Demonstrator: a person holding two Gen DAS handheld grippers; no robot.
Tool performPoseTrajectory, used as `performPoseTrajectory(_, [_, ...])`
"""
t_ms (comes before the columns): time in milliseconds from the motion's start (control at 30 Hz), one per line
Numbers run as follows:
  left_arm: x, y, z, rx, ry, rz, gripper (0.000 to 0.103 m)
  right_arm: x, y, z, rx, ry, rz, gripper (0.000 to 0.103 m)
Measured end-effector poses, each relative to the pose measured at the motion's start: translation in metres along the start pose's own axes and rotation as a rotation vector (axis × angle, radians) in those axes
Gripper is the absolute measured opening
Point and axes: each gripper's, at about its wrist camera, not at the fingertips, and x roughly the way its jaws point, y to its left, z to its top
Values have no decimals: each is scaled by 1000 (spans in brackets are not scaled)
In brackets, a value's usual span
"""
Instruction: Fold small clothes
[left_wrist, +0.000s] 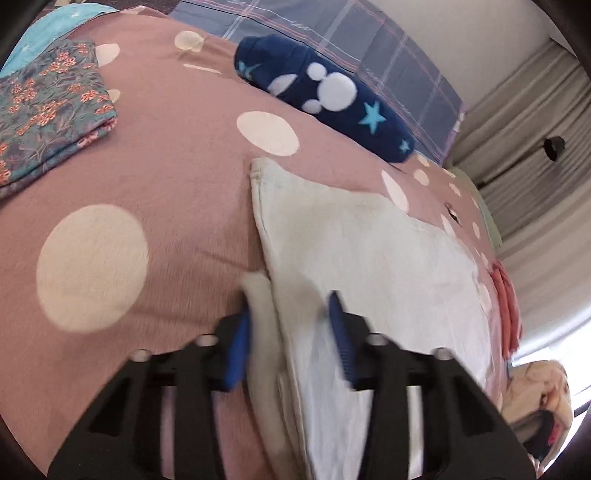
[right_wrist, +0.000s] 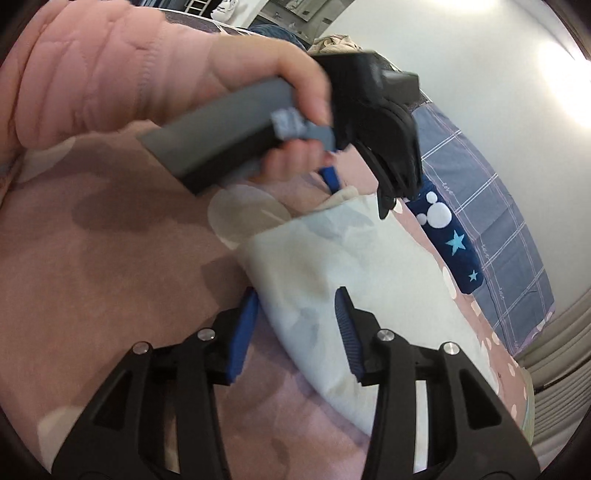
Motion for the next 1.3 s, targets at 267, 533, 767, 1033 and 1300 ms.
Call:
performPoseTrajectory(267, [6,-11,10,-33,-2,15,9,14,9,16,-6,-15,-40,9])
performPoseTrajectory(533, [-8,-61,23,20,-44,3,9,-22,-64,-4,324,-105,49,5])
performPoseTrajectory(767, [-4,-131,28,118,-57,32,9,-34,-122,-35,527,-131,72,5])
performPoseTrajectory(1033, [24,-205,26,180,-43,77,9,-49,-177,-95,736,-139,86,5])
performPoseTrajectory(1300, [56,-267,13,238,-23,98,9,-60,-210,-153,878,-147,106,5])
